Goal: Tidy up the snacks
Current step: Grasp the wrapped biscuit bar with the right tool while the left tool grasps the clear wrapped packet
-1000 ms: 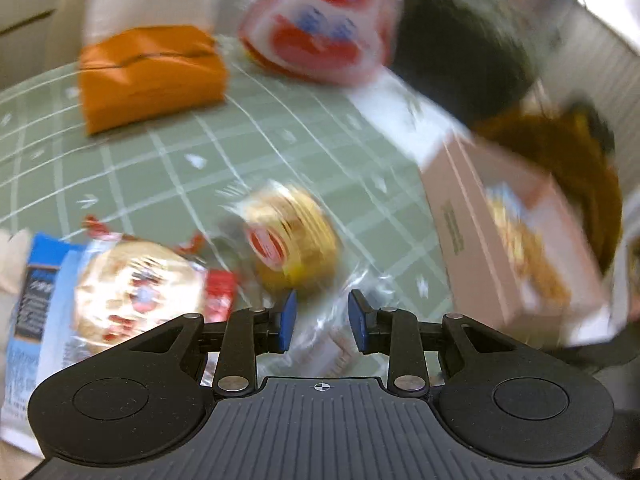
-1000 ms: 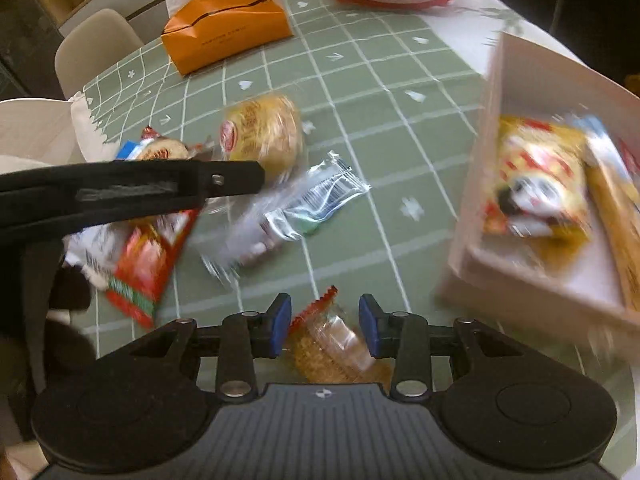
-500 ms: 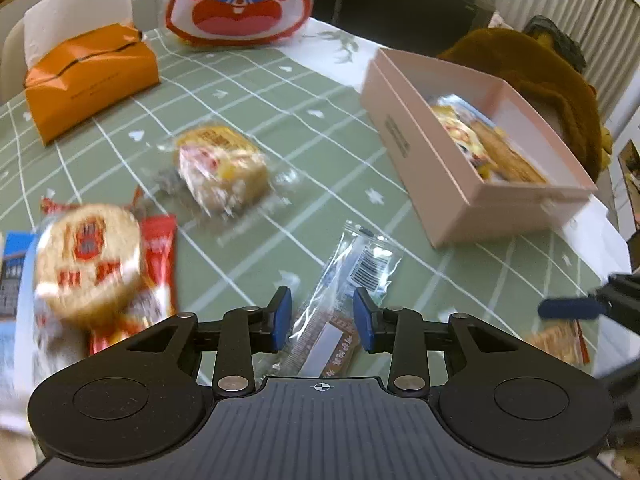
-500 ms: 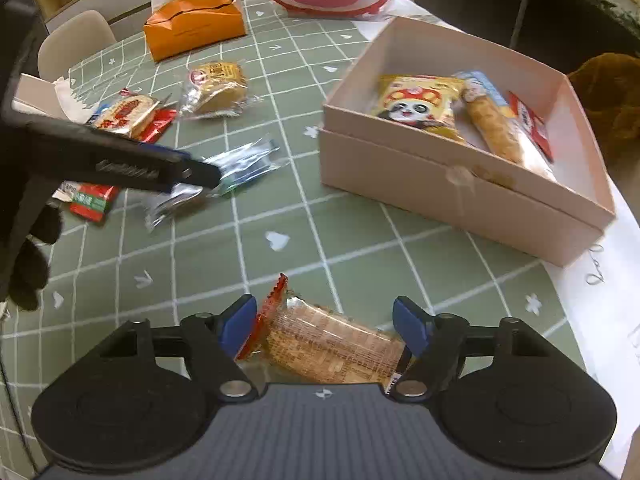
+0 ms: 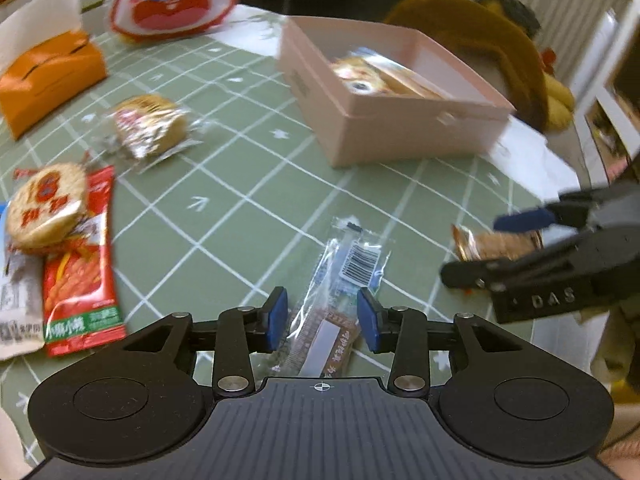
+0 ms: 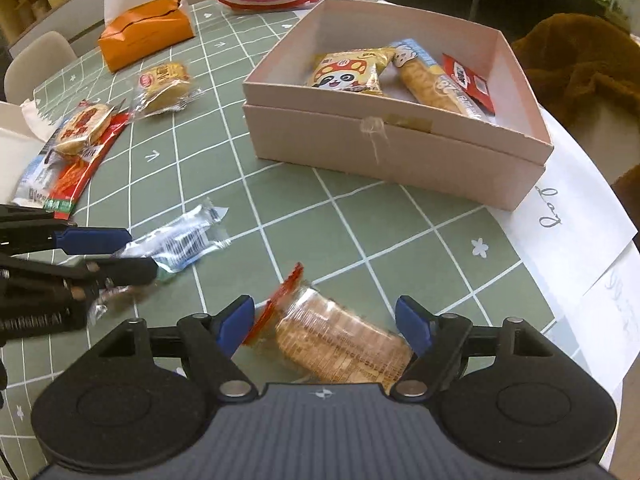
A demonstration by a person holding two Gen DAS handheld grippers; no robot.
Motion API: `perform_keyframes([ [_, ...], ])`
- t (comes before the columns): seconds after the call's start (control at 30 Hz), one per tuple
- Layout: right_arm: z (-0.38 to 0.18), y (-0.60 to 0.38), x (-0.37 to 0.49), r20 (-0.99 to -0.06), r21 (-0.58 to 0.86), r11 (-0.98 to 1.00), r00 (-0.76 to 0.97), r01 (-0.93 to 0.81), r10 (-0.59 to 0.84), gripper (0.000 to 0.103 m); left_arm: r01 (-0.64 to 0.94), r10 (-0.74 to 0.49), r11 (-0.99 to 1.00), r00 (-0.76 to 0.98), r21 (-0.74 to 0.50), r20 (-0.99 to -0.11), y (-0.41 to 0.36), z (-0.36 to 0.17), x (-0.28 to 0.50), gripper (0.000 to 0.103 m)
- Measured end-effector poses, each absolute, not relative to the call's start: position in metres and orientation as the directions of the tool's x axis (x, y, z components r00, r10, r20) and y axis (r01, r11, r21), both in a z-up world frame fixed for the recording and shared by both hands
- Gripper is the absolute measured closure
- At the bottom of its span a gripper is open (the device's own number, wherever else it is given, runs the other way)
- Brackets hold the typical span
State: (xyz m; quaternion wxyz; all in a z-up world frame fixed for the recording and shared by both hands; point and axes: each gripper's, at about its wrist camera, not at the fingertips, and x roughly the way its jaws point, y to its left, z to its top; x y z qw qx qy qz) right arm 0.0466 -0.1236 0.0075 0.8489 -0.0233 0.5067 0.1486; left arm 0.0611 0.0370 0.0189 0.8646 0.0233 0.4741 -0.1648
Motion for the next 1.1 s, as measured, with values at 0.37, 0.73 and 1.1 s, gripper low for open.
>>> perform_keyframes([
  [0.37, 0.003, -0.122, 0.034, -0.857, 0.078, 0.966, 0.478, -0.247, 0.191, 0.014, 0.215, -0.285, 0.956, 0.522, -0.199, -0.804, 0.058, 0.016, 0.065, 0.076],
  [0.73, 0.010, -0.082, 0.016, -0.843, 0.173, 0.928, 0.438, -0.330, 0.313, 0.014, 0.159, -0.316, 0.948, 0.550, -0.275, -0.773, 0.084, 0.014, 0.051, 0.078],
  [1.1, 0.019, -0.108, 0.000, -0.835, 0.079, 0.936, 0.490, -0.344, 0.251, 0.014, 0.193, -0.337, 0.942, 0.574, -0.276, -0.747, 0.080, 0.023, 0.040, 0.073],
])
